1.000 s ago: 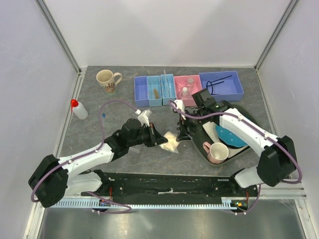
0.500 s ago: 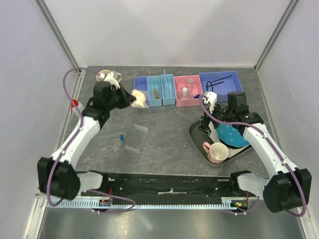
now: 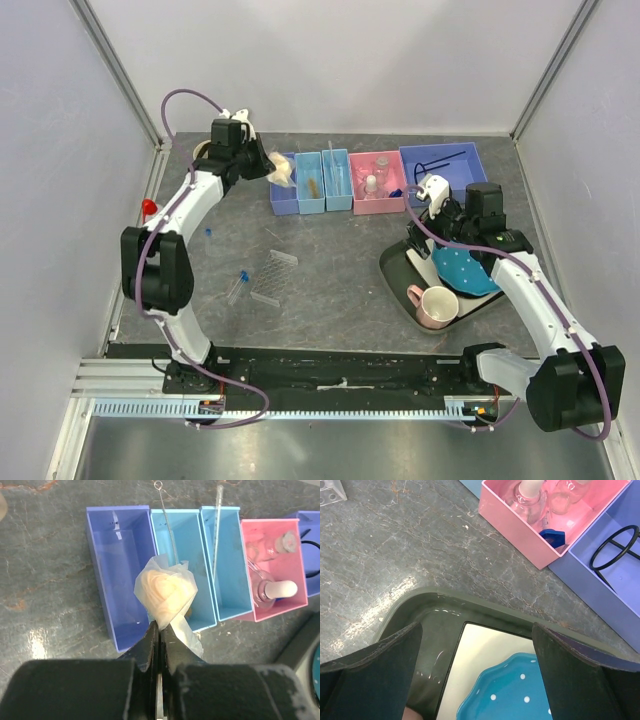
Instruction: Organize the chemistry lab equipment
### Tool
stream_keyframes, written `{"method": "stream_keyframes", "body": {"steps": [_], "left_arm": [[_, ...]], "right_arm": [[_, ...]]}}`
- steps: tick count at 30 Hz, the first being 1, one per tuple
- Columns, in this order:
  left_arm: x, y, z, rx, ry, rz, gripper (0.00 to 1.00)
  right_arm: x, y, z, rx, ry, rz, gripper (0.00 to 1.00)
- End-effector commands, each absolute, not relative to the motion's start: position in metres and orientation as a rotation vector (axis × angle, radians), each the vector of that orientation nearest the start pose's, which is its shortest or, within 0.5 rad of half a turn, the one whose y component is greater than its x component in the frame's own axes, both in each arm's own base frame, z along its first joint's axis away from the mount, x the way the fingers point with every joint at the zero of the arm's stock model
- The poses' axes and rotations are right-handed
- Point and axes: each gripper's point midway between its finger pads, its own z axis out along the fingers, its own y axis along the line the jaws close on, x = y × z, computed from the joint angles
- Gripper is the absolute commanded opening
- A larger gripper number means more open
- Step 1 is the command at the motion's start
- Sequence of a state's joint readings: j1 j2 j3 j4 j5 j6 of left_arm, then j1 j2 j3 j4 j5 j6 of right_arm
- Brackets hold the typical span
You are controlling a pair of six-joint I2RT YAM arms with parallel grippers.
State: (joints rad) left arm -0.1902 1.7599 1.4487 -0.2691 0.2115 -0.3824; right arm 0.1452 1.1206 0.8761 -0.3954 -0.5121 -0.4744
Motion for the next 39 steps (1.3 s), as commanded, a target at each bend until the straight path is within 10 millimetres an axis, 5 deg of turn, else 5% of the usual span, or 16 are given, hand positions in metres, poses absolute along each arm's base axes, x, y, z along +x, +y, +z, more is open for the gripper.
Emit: {"method": "stream_keyframes", "body": {"steps": [1, 14, 21, 25, 29, 32, 38, 39], "left_arm": [[0.509, -0.135, 0.191, -0.045, 2.193, -0.432, 0.02], [0.536, -0.143, 0.149, 0.045, 2.332, -0.369, 0.06], [0.538, -0.150, 0.138, 0.033, 2.390, -0.380, 0.45], [0.535, -0.147, 0.162, 0.010, 2.350, -0.371, 0.56], [0.524, -0.143, 0.215, 0.033, 2.230, -0.377, 0.64], [0.511, -0.137, 0.235, 0.048, 2.167, -0.358, 0.71], [0.460, -0.111, 0.285, 0.023, 2.007, -0.304, 0.82], [0.449, -0.107, 0.273, 0.016, 2.025, -0.297, 0.86]], "right_arm": [[0.318, 0.111, 0.190, -0.881, 1.898, 0.329, 0.98], [0.320, 0.109, 0.186, -0.879, 1.905, 0.319, 0.98], [0.320, 0.108, 0.183, -0.876, 1.912, 0.320, 0.98], [0.319, 0.109, 0.184, -0.879, 1.908, 0.325, 0.98], [0.319, 0.109, 0.183, -0.878, 1.908, 0.326, 0.98], [0.319, 0.109, 0.183, -0.878, 1.909, 0.329, 0.98], [0.318, 0.110, 0.184, -0.876, 1.905, 0.342, 0.98], [0.318, 0.110, 0.183, -0.876, 1.907, 0.345, 0.98]]}}
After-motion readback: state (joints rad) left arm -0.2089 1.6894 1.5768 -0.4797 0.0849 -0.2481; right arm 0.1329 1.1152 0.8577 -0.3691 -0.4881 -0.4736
